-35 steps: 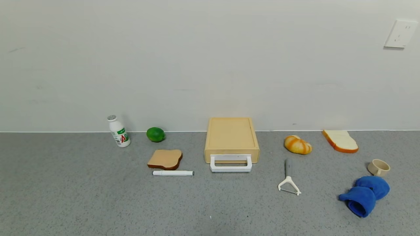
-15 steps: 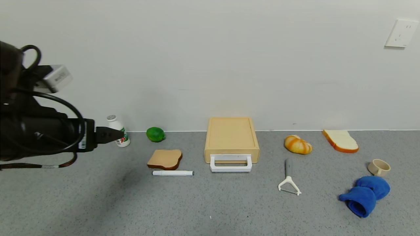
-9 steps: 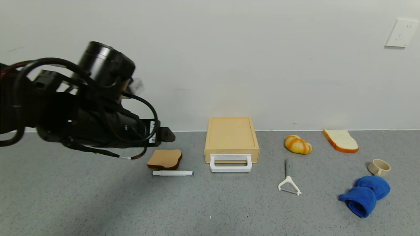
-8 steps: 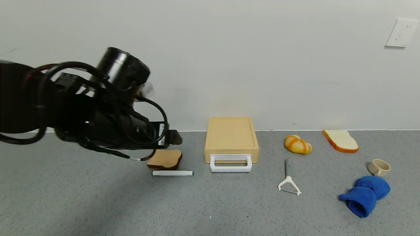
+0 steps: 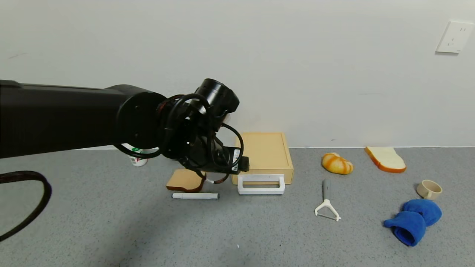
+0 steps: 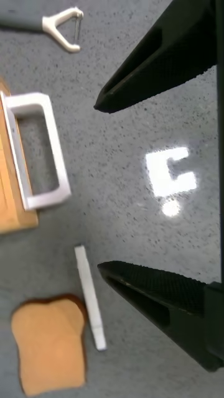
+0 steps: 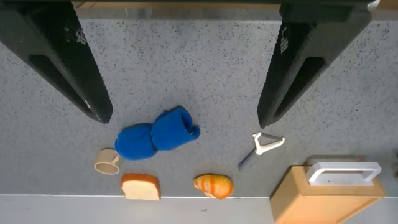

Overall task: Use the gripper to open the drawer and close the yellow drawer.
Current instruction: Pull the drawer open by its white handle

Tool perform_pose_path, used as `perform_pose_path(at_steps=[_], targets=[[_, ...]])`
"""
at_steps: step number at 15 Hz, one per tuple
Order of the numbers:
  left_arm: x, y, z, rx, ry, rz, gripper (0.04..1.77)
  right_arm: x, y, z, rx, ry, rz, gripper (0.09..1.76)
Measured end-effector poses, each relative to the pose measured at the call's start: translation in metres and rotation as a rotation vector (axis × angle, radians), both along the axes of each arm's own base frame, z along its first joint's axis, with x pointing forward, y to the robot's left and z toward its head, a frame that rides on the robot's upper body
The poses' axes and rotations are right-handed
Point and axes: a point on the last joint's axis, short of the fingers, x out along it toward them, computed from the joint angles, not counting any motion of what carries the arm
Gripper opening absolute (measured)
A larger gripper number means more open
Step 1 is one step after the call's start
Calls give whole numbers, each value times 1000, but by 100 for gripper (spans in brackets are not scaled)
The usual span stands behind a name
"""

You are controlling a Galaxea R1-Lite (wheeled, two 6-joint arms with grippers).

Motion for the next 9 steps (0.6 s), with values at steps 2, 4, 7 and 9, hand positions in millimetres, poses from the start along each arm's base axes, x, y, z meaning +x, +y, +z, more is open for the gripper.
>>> perform_pose_path(at_steps=[2,4,7,9], targets=[[10,-15,-5,7,-7,-43,172,0,0,0,0,0,0,171],[21,-29,-14,11,-2,-60,172,0,0,0,0,0,0,171],[33,-51,-31,3,38,-43,172,0,0,0,0,0,0,171],[38,-64,-47,-3,61,-21,172,0,0,0,0,0,0,171]])
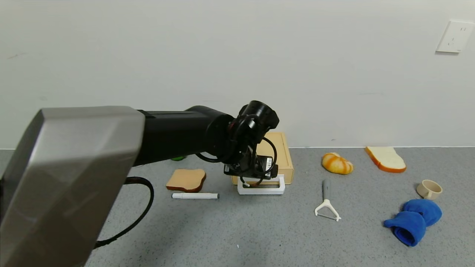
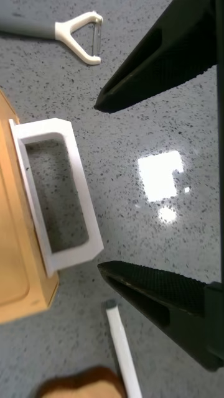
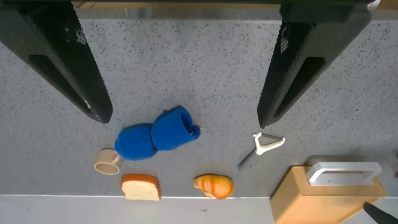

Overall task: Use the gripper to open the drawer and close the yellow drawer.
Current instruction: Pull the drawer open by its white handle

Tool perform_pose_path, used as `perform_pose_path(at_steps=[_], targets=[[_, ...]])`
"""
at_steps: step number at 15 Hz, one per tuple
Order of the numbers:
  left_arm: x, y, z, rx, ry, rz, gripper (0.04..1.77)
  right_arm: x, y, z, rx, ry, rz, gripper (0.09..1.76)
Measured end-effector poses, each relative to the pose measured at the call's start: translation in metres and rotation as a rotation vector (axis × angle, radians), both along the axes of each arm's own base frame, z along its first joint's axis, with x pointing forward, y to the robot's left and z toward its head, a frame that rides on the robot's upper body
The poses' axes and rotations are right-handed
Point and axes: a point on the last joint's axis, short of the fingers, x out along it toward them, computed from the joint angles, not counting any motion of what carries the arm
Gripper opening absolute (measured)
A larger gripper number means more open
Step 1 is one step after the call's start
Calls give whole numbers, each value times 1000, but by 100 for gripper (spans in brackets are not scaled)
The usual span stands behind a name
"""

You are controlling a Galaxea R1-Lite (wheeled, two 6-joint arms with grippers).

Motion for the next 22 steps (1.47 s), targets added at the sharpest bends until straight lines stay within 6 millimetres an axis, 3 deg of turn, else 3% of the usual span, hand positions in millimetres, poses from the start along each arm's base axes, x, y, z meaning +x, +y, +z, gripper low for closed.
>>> perform_pose_path(at_steps=[7,22], targets=[[18,-22,-46,-40,-24,174,172,0,0,0,0,0,0,171],[21,-41,-75,-22,-93,235,172,0,0,0,0,0,0,171]])
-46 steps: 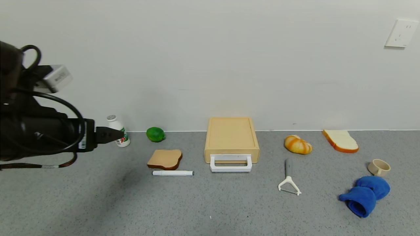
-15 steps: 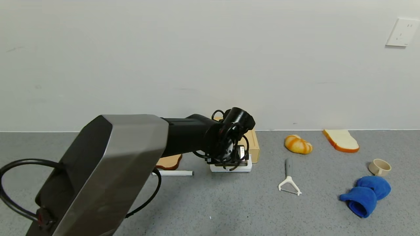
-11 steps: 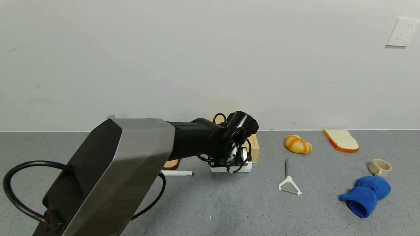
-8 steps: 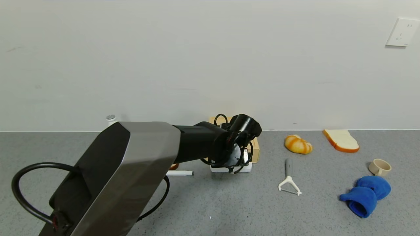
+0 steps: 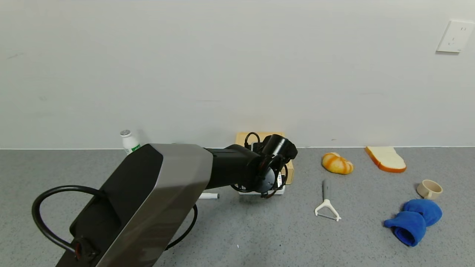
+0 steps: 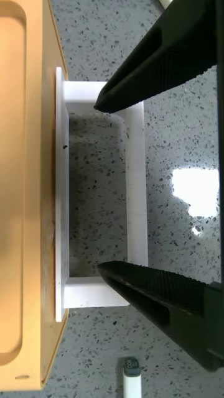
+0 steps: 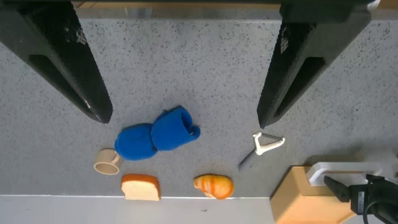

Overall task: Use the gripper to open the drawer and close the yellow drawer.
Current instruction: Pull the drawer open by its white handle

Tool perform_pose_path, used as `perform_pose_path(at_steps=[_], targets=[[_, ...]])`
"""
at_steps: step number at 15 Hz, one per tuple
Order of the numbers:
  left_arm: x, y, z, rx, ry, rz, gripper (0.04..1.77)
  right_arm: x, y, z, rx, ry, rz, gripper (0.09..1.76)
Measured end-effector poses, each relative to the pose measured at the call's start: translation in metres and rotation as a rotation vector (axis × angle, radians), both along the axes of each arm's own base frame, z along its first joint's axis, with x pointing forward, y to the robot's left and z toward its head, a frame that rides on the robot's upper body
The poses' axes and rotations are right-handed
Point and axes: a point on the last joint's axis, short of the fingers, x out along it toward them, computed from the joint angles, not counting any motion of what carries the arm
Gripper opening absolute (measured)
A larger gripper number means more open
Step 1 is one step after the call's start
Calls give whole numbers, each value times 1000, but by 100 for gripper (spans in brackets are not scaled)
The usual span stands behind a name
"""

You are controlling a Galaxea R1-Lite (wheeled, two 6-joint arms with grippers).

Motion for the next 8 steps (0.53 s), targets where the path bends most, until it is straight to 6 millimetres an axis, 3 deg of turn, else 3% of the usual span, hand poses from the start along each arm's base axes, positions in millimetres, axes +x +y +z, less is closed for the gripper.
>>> perform_pose_path(at_steps=[8], targets=[[0,-2,-9,26,19,-29,172,0,0,0,0,0,0,171]])
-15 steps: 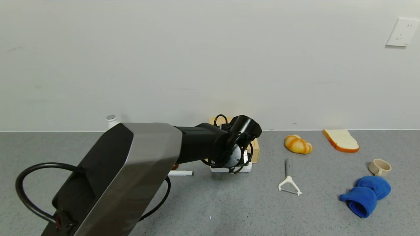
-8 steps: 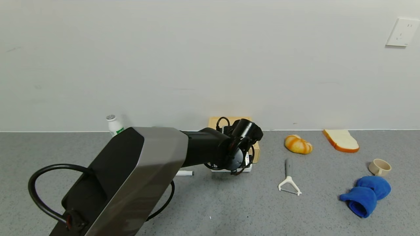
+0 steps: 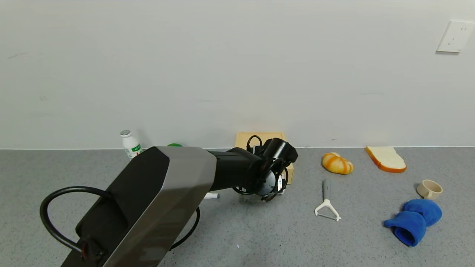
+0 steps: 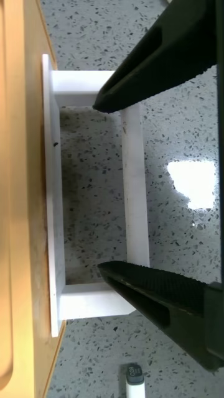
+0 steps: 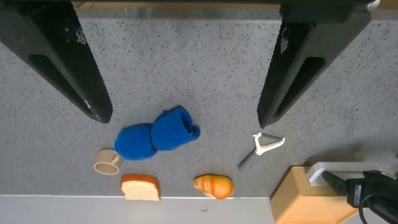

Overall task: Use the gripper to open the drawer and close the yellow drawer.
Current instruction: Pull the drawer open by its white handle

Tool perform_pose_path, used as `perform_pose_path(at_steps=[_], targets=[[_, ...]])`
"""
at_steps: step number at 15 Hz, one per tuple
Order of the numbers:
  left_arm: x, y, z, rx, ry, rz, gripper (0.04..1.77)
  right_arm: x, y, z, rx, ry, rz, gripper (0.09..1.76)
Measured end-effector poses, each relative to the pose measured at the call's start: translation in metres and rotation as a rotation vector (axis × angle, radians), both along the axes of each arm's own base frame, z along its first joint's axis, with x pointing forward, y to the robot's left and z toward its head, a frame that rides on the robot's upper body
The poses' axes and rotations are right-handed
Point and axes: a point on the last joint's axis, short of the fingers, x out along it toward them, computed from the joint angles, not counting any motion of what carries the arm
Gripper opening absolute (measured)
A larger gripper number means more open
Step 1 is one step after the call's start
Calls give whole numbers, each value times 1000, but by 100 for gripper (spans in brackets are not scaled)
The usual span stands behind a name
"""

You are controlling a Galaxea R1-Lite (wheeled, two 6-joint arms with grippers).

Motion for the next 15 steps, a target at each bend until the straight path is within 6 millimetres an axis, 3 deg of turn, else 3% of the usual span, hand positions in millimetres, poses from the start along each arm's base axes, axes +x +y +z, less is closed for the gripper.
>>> perform_pose_path(at_steps=[9,15], targets=[[-13,1,-1,20,123,-54,172,0,0,0,0,0,0,171],[-33,2,1,9,256,-30,172,0,0,0,0,0,0,171]])
